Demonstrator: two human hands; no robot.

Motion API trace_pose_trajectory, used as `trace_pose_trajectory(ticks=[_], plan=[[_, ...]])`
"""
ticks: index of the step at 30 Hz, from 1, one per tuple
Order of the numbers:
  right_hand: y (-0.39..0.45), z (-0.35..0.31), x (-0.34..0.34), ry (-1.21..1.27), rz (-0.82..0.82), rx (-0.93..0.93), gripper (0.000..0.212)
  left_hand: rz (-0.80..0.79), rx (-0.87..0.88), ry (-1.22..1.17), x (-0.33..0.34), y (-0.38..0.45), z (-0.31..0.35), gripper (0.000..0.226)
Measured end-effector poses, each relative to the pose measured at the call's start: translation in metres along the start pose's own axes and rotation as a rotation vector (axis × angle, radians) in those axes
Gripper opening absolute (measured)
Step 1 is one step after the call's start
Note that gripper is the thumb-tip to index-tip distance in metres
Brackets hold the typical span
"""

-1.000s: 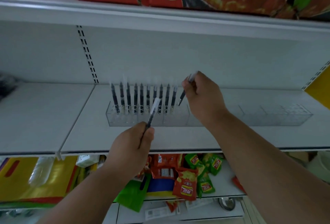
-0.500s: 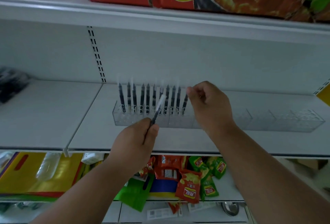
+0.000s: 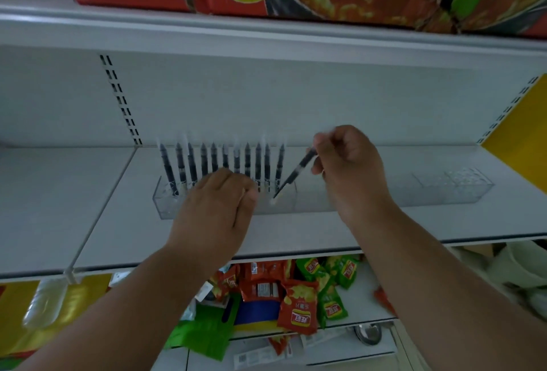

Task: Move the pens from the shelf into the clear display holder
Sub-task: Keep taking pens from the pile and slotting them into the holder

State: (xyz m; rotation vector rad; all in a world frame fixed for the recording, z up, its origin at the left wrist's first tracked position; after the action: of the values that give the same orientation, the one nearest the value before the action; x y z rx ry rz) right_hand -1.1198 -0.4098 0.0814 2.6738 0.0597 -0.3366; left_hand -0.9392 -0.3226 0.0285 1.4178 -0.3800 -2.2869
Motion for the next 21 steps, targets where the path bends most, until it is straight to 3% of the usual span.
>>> trace_pose_trajectory(ticks=[3, 6, 10, 14, 21], plan=[[0.014, 0.001, -0.011, -0.099, 0.076, -0.145, 0.014, -0.03, 0.003, 0.121, 0.005, 0.003, -0.011, 0.052], [0.022, -0.001, -0.004, -0.183, 0.022, -0.244, 0.012, -0.116, 0.009, 0.179, 0.021, -0.006, -0.013, 0.058], [0.024, 0.002, 0.01, -0.291, -0.075, -0.334, 0.01, -0.114, 0.004, 0.192, 0.028, -0.01, -0.017, 0.06], [0.02, 0.023, 0.024, -0.393, -0.193, -0.293, 0.013, -0.09, 0.003, 0.173, 0.028, -0.008, -0.017, 0.054], [0.02, 0.032, 0.032, -0.416, -0.179, -0.335, 0.017, -0.081, -0.012, 0.156, 0.029, -0.008, -0.017, 0.05]])
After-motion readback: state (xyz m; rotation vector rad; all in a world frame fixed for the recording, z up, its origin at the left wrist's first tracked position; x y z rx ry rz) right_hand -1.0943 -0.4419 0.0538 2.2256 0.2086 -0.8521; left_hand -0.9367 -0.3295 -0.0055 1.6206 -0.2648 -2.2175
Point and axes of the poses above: each hand's wrist, its own y-axis towards the middle knuckle, its own x-axis out of the palm, z = x × y, the point moved 3 cm from there along y, towards the middle knuckle, and after that the axes turned 10 degrees about -x, right-handed, at the moved point
